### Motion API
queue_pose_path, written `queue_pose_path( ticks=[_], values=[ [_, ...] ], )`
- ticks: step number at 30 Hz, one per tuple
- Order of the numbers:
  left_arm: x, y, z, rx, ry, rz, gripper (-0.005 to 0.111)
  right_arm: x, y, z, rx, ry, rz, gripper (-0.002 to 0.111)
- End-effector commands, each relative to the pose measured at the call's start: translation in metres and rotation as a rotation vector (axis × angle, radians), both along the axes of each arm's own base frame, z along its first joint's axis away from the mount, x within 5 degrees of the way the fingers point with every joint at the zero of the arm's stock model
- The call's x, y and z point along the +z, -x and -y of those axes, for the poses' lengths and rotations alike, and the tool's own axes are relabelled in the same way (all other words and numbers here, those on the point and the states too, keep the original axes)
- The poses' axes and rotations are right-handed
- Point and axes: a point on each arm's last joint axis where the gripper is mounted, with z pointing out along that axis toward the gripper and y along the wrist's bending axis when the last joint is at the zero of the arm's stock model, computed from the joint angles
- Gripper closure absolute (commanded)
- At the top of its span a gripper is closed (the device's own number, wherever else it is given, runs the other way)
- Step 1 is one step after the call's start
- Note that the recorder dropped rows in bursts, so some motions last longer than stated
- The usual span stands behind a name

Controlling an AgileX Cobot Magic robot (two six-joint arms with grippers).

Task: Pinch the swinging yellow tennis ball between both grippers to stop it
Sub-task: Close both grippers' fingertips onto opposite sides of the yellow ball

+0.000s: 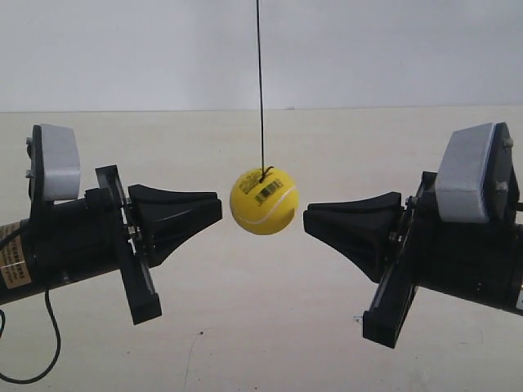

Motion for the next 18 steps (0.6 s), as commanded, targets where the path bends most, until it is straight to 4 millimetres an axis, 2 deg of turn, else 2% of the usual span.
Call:
queue_pose_path(
  ticks=[1, 18],
  values=[
    [0.0002, 0.0004, 0.0017, -0.011, 0.008, 0.003, 0.102, 0.0012, -0.0007, -0.0008, 0.000, -0.003, 0.004, 0.108],
    [-0.0001, 0.0013, 0.0021, -0.022, 0.003, 0.004, 0.102, 0.0011, -0.0005, -0.0009, 0.003, -0.001, 0.003, 0.108]
  ],
)
